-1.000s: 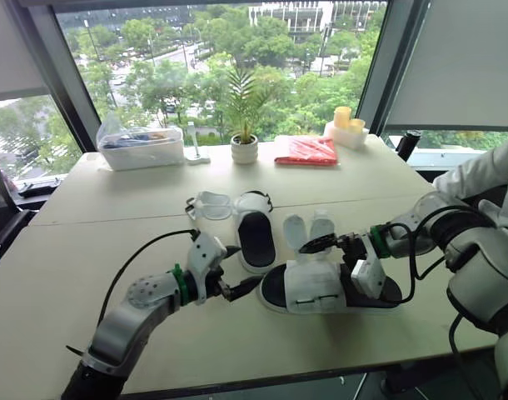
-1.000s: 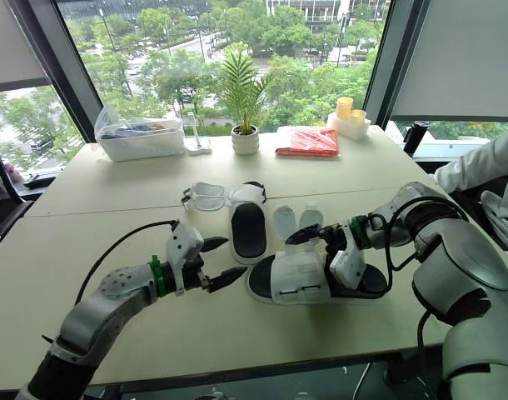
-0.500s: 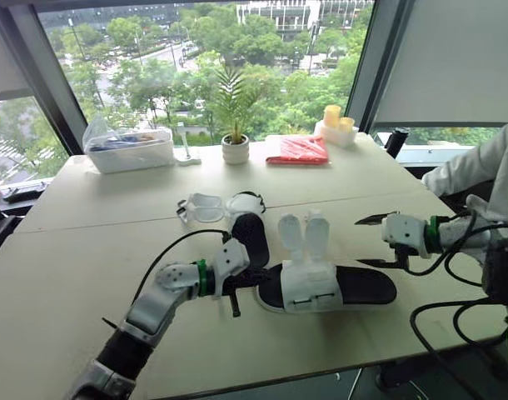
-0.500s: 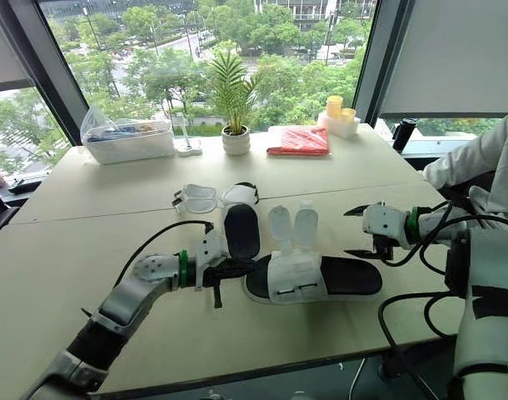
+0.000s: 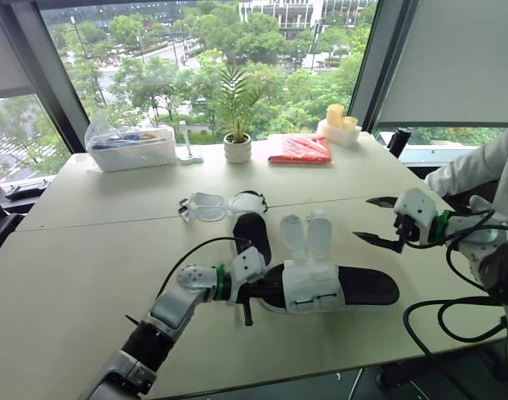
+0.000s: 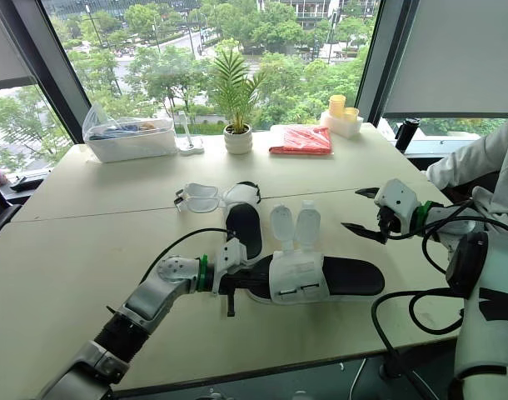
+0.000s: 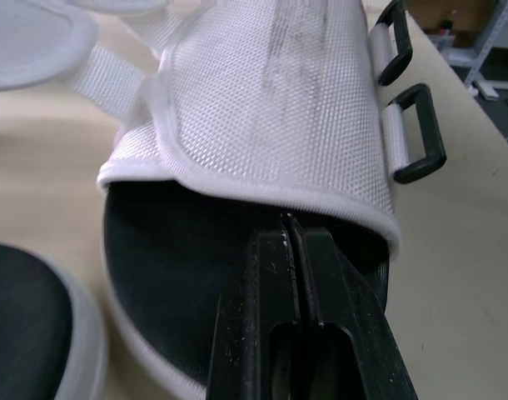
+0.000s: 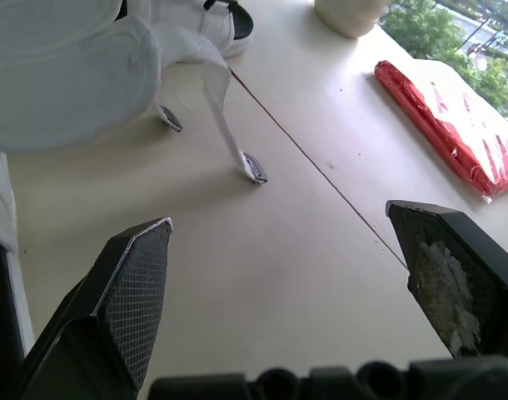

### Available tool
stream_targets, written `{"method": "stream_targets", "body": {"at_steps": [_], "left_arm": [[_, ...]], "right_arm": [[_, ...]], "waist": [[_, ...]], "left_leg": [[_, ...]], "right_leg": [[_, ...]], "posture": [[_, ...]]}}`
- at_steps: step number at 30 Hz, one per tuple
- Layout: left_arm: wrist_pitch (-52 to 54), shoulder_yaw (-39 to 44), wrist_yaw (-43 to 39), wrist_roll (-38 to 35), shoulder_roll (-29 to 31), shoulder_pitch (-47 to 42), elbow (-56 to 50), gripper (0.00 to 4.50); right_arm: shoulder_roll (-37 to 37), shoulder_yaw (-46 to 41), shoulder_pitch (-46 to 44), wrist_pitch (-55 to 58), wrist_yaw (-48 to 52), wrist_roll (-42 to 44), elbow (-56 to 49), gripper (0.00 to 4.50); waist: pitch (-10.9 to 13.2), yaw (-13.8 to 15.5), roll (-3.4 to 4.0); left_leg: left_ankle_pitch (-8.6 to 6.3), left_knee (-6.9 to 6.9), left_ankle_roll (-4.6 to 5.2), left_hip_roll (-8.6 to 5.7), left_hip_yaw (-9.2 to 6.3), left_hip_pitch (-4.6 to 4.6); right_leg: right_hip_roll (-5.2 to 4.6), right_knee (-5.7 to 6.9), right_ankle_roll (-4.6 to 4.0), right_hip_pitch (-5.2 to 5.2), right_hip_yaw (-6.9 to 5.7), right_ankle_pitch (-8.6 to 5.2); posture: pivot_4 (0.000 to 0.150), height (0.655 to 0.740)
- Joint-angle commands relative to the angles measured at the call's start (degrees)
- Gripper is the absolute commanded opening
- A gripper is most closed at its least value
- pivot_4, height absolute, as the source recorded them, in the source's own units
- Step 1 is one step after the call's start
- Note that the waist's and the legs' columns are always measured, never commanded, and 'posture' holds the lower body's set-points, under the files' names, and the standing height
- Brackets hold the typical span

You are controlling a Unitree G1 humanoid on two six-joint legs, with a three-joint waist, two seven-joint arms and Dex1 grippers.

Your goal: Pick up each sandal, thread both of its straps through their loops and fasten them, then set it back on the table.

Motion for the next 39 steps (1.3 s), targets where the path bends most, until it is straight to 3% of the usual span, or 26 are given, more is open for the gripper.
{"method": "stream_targets", "body": {"at_steps": [1, 6, 10, 17, 24, 33, 39], "left_arm": [[0.6, 0.5, 0.1, -0.4, -1.5, -0.7, -0.1, 0.02], [-1.1, 0.2, 0.8, 0.8, -3.0, -0.7, 2.2, 0.02], [-2.3, 0.0, 1.6, 1.8, -4.0, -0.5, 4.1, 0.02], [-4.5, -0.3, 1.2, 3.2, -3.3, 0.3, 5.5, 0.02], [-5.2, -0.7, 0.6, 3.7, -3.0, 0.6, 6.3, 0.02], [-4.7, -0.7, 0.7, 3.8, -2.2, 1.6, 5.0, 0.02], [-3.7, -0.6, 1.2, 3.7, -1.8, 2.8, 3.2, 0.02]], "right_arm": [[0.4, -1.1, -0.5, -0.2, 0.0, 1.2, 1.6, 4.5], [1.6, -1.8, -1.4, 3.3, -0.3, 2.2, 1.6, 4.5], [2.8, -4.6, -2.5, 11.0, 5.2, 4.3, 1.6, 4.5], [4.3, -8.2, -11.5, 46.0, 17.9, 11.9, 1.6, 4.5], [4.9, -5.1, -18.9, 69.7, 17.4, 16.3, 1.6, 4.5], [10.9, -2.7, -16.1, 83.3, 14.5, 20.5, -0.4, 4.5], [16.4, -5.2, -10.6, 92.7, 12.0, 28.6, -12.7, 4.5]], "waist": [[0.0, 0.0, -0.01], [0.0, 0.1, -0.01], [0.0, 0.3, -0.02], [0.0, 0.4, 0.02], [0.0, 0.5, 0.05], [-0.1, 0.4, 0.14], [-0.1, 0.4, 0.13]], "left_leg": [[0.0, 0.0, 0.0, 0.0, 0.0, 0.0], [0.0, 0.01, 0.0, 0.0, 0.0, 0.0], [0.0, 0.04, 0.0, -0.02, 0.0, 0.0], [-0.03, 0.05, -0.03, -0.03, -0.03, -0.01], [-0.15, 0.02, -0.18, -0.03, -0.05, -0.06], [-0.05, 0.09, -0.17, -0.04, -0.02, -0.63], [-0.01, 0.12, -0.15, -0.03, -0.03, -0.84]], "right_leg": [[0.0, 0.0, 0.0, 0.0, 0.0, 0.0], [-0.01, 0.0, 0.0, 0.0, 0.0, 0.0], [-0.04, 0.0, -0.01, 0.02, 0.0, 0.0], [-0.08, 0.0, -0.04, 0.02, -0.02, -0.01], [-0.1, 0.01, -0.03, -0.06, -0.02, 0.0], [-0.08, 0.26, 0.03, -0.77, 0.03, 0.05], [-0.06, 0.3, 0.04, -0.99, 0.03, 0.05]], "posture": [[0.15, 0.74], [0.15, 0.74], [0.15, 0.74], [0.15, 0.74], [0.15, 0.74], [0.15, 0.74], [0.15, 0.74]]}}
